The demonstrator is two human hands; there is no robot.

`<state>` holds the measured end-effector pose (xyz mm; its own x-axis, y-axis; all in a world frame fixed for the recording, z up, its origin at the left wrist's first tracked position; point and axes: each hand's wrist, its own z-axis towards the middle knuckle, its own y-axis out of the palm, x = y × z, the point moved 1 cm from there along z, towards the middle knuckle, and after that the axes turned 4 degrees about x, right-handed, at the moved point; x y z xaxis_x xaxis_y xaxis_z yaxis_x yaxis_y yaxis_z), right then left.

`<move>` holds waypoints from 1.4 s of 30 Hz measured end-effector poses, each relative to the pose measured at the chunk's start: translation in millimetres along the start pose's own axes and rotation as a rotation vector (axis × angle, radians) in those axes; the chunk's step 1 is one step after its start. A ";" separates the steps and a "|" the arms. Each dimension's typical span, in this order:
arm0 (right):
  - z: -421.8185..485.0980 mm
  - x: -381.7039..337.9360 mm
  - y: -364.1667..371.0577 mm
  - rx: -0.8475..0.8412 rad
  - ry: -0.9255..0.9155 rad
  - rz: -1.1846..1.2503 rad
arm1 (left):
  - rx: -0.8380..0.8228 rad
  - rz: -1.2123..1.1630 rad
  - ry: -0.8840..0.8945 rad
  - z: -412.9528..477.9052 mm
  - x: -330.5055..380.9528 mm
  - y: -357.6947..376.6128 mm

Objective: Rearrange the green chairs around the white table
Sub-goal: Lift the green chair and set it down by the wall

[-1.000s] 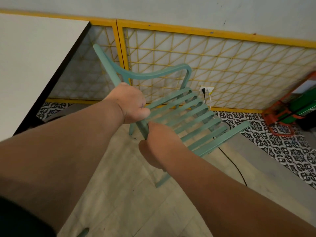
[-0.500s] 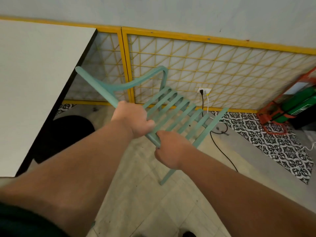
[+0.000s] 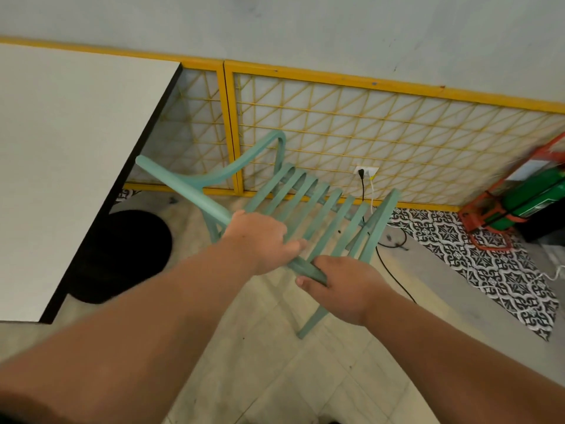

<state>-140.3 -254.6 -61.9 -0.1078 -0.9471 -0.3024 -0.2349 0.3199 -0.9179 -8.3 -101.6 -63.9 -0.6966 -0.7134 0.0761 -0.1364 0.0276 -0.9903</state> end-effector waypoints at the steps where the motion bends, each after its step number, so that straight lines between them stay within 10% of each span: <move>1: -0.4 0.3 0.0 0.021 -0.003 0.005 | 0.002 -0.027 0.032 0.7 -17.7 -6.4; 8: 1.6 3.1 6.2 0.118 -0.015 -0.012 | -0.064 0.276 -0.133 25.1 -180.8 -25.6; 21: 24.9 -11.6 -7.2 -0.149 0.091 0.053 | -0.006 0.268 -0.156 40.9 -187.6 -18.7; 42: 96.9 -85.0 4.7 0.086 0.022 -0.020 | -0.032 0.331 -0.190 29.7 -171.5 -19.8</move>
<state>-38.7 -175.2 -65.3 -0.1256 -0.9520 -0.2790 -0.1533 0.2965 -0.9426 134.9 -0.6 -60.7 -0.5644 -0.7791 -0.2730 0.0502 0.2977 -0.9533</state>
